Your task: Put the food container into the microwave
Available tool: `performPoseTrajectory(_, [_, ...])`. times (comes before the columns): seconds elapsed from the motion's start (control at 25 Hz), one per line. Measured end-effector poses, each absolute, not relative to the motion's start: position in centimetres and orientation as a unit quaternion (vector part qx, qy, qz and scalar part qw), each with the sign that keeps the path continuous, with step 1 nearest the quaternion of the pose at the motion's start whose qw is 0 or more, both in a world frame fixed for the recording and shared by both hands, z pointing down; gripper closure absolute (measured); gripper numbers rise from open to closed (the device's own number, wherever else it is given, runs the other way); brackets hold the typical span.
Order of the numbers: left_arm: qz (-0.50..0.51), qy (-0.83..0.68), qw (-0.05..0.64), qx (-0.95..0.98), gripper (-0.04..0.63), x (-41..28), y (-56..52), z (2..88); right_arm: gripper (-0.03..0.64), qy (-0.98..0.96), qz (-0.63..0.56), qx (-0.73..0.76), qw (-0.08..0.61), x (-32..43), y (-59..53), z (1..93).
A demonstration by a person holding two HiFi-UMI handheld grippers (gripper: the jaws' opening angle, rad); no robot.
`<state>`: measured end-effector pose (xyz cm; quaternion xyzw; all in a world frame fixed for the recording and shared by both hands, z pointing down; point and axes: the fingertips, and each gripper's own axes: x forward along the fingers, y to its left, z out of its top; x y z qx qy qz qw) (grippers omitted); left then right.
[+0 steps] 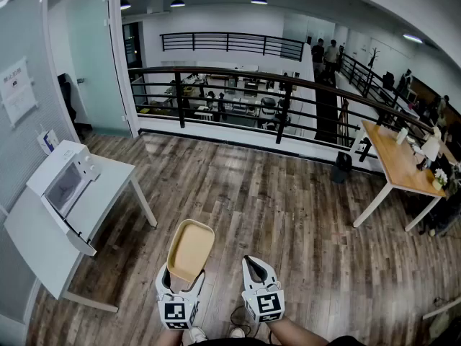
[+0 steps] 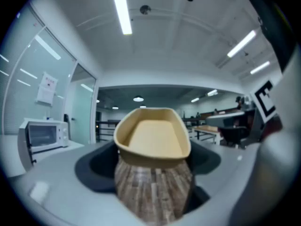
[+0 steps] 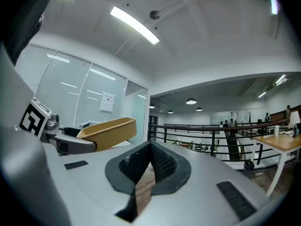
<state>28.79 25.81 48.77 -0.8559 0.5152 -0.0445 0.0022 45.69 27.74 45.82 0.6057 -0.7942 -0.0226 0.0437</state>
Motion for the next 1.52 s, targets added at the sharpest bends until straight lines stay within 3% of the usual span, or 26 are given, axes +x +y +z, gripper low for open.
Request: performPoseTrajectory(1.52, [-0.022,0.518,-0.003,-0.855,0.152,14.1,19.7,48.7,0.611,-0.799,-0.032,0.6,0.028,29.7,20.7,44.1])
